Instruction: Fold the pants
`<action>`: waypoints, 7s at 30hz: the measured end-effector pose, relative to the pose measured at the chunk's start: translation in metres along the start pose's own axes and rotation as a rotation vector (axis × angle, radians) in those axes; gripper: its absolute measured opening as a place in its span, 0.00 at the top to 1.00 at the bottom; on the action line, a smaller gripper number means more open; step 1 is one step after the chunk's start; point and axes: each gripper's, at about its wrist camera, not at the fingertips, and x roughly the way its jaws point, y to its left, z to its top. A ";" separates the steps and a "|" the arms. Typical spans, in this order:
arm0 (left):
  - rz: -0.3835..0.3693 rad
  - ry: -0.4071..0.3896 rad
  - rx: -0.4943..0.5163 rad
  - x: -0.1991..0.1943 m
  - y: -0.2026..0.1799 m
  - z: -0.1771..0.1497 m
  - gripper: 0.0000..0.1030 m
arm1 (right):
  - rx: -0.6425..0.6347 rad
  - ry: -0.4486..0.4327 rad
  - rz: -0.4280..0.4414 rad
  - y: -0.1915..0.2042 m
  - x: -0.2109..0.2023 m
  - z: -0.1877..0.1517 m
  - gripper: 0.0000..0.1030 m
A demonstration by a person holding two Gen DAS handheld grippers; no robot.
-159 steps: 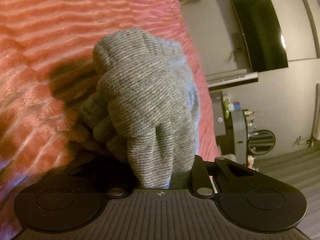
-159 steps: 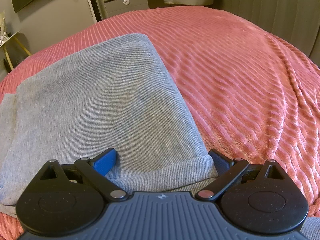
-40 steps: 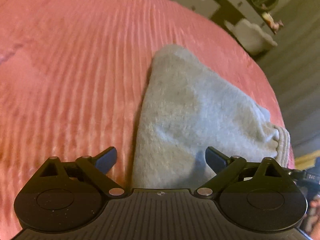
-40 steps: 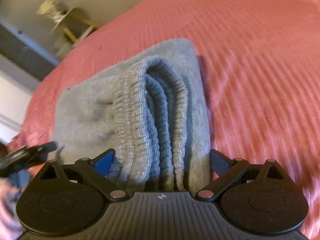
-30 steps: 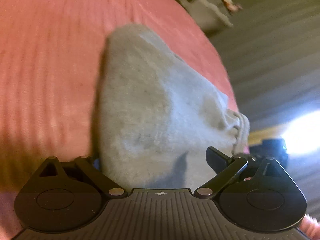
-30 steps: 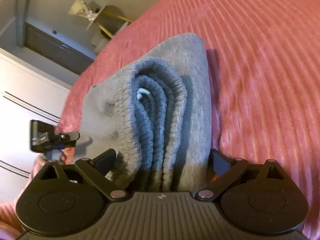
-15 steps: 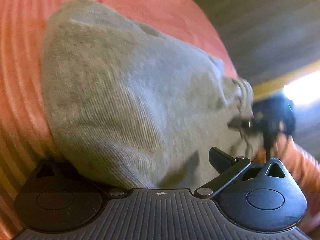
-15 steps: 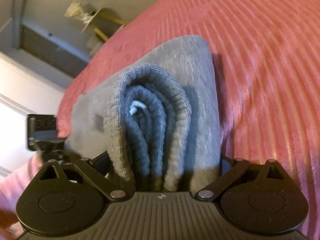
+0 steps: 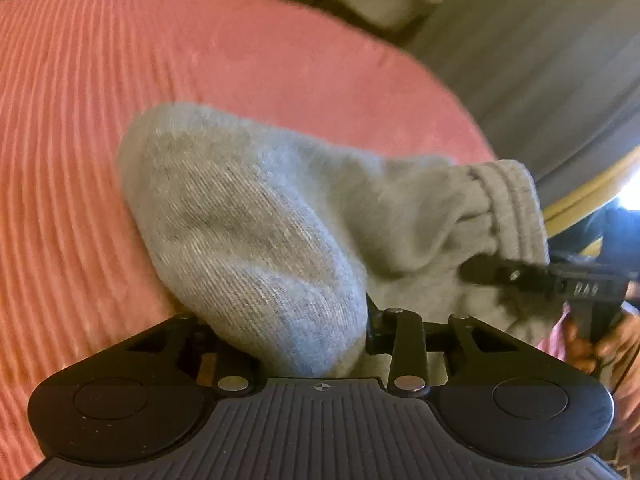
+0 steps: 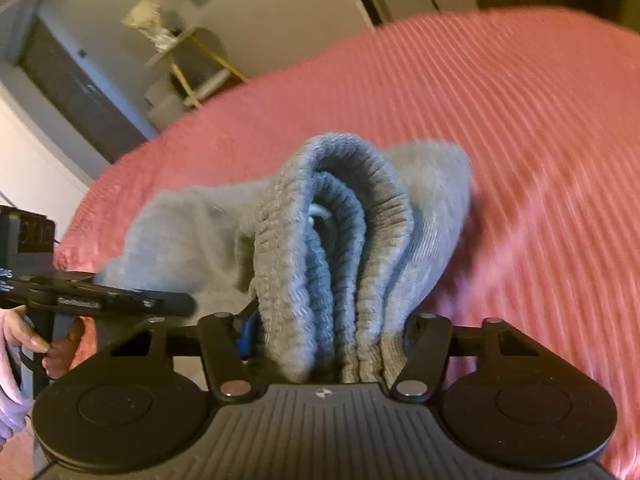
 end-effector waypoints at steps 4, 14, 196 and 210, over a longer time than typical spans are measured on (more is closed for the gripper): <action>0.009 -0.098 0.034 -0.022 -0.007 0.031 0.64 | -0.062 -0.075 0.040 0.024 -0.010 0.029 0.45; 0.176 -0.196 -0.058 0.008 0.043 0.105 0.51 | 0.036 -0.198 0.023 -0.007 0.043 0.110 0.44; 0.716 -0.010 0.017 0.018 -0.042 -0.088 0.02 | -0.094 -0.085 -0.522 0.105 0.040 -0.073 0.06; 0.705 -0.004 0.016 0.019 -0.043 -0.088 0.02 | -0.105 -0.080 -0.524 0.105 0.042 -0.075 0.06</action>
